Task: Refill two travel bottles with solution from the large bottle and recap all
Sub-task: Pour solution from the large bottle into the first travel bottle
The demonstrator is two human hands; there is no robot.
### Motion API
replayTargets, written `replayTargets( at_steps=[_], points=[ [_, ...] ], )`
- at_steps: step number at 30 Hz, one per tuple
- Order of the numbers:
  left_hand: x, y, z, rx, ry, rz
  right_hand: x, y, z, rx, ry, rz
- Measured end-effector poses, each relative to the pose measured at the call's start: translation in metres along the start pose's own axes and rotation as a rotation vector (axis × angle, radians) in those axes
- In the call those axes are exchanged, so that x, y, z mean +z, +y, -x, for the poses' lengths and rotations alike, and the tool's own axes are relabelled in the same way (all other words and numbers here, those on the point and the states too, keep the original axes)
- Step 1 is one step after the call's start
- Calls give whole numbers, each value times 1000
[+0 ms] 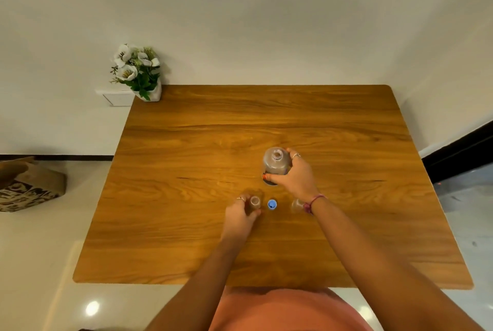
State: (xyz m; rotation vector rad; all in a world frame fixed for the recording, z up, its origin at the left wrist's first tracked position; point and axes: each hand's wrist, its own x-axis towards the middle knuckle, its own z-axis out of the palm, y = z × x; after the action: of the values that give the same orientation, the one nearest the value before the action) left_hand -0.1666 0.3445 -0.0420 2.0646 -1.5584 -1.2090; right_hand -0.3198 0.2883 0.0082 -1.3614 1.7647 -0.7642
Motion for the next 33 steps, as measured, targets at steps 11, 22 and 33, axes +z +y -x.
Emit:
replayTargets(
  at_steps=[11,22,33],
  points=[
    [-107,71,19,455,264,376,-27,-86,-7,-220,140,-48],
    [-195,144,34,560,351,635,-74,-187,-8,-552,293,-19],
    [-245,191,47,652,373,678,-126,-263,-6,-737,480,259]
  ],
)
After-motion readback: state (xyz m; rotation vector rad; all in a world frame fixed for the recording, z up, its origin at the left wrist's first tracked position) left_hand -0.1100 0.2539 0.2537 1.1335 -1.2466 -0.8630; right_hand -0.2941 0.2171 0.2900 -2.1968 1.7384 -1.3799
